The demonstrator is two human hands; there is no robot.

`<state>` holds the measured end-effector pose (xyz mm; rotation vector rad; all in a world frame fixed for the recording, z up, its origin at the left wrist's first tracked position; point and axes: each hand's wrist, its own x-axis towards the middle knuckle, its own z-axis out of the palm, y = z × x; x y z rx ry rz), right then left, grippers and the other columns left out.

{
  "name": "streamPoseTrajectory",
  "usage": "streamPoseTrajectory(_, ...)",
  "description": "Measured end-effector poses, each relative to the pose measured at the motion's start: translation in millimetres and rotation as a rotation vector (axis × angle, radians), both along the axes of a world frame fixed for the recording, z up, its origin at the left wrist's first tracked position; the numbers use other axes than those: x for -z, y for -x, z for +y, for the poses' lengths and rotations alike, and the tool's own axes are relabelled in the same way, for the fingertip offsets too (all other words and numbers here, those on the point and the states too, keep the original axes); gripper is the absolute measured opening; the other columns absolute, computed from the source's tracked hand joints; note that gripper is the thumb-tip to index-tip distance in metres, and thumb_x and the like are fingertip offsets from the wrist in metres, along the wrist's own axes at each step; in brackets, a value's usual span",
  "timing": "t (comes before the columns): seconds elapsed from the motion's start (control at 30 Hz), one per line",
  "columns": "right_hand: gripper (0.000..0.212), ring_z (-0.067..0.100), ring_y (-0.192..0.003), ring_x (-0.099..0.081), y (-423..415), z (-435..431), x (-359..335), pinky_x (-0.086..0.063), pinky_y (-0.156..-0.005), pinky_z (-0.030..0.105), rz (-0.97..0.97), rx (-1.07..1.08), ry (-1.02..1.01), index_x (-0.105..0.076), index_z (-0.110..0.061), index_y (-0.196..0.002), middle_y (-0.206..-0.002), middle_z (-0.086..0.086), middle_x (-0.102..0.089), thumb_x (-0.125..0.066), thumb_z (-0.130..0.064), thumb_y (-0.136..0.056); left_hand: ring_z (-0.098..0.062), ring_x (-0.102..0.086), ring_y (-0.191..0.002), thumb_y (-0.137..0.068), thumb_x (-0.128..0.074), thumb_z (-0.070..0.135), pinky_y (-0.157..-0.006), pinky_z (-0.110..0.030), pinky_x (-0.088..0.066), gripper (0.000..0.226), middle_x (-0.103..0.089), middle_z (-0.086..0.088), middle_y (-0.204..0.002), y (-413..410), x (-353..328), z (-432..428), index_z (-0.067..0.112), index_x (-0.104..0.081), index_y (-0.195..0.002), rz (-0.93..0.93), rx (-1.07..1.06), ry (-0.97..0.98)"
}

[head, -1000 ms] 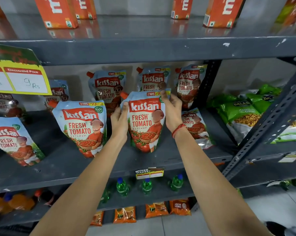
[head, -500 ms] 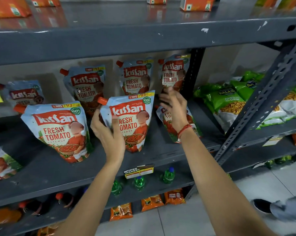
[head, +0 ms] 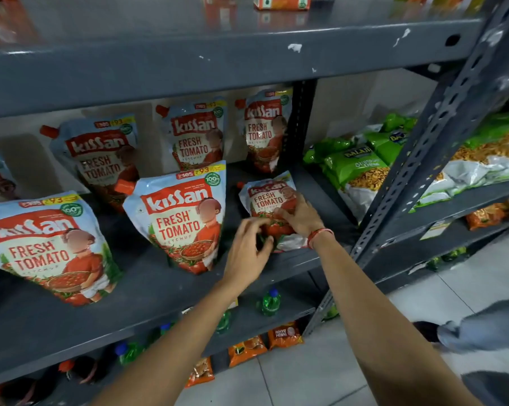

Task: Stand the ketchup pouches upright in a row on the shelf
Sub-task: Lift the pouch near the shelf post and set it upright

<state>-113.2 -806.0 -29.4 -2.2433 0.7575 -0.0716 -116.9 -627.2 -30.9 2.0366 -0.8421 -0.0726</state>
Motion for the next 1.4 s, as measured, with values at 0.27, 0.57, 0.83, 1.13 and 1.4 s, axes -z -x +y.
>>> streamPoseTrajectory(0.27,0.066,0.018,-0.106,-0.062,22,0,-3,-0.049,-0.094,0.03,-0.081,0.002,-0.277,-0.057,-0.013,-0.119,-0.117,0.004,-0.066,-0.084,-0.037,-0.063,-0.036,-0.05,-0.121,-0.093,-0.047,0.032,-0.1,-0.038,-0.04,0.052,-0.051,-0.018,-0.135,-37,3,-43,0.011,-0.035,-0.139,0.543,-0.436,-0.005)
streamPoseTrajectory(0.57,0.066,0.021,-0.089,-0.07,29,11,-5,-0.059,-0.075,0.036,-0.298,0.132,-0.942,-0.052,-0.006,-0.124,-0.106,0.012,-0.07,-0.079,-0.037,-0.071,-0.027,-0.065,-0.088,-0.076,-0.071,0.032,-0.059,-0.031,-0.051,0.059,-0.067,-0.015,-0.115,-43,-16,-44,0.013,-0.051,-0.128,1.221,-0.492,0.518)
streamPoseTrajectory(0.83,0.037,0.017,-0.081,-0.067,21,12,-15,-0.058,-0.076,0.04,-0.513,0.302,-0.82,-0.055,-0.012,-0.114,-0.106,0.008,-0.066,-0.07,-0.024,-0.083,-0.02,-0.064,-0.087,-0.089,-0.056,0.035,-0.078,-0.037,-0.053,0.042,-0.064,-0.009,-0.109,-34,-37,-50,0.016,-0.048,-0.126,1.054,-0.38,0.625)
streamPoseTrajectory(1.13,0.01,0.024,-0.085,-0.07,14,-9,-55,-0.059,-0.077,0.037,-0.849,0.3,-0.799,-0.068,-0.013,-0.087,-0.092,0.009,-0.073,-0.068,-0.023,-0.085,0.006,-0.067,-0.067,-0.093,-0.05,0.029,-0.059,-0.011,-0.052,0.016,-0.067,0.008,-0.083,-17,-89,-66,0.023,-0.061,-0.083,0.571,-0.184,0.716)
streamPoseTrajectory(1.4,0.012,0.008,-0.062,-0.069,7,-32,-89,-0.058,-0.06,0.022,-0.915,0.301,-0.667,-0.065,-0.017,-0.074,-0.063,-0.007,-0.073,-0.066,-0.019,-0.086,-0.005,-0.063,-0.072,-0.089,-0.057,0.031,-0.066,-0.02,-0.051,0.025,-0.067,0.002,-0.076,-29,-83,-58,0.012,-0.062,-0.074,0.314,-0.099,0.575)
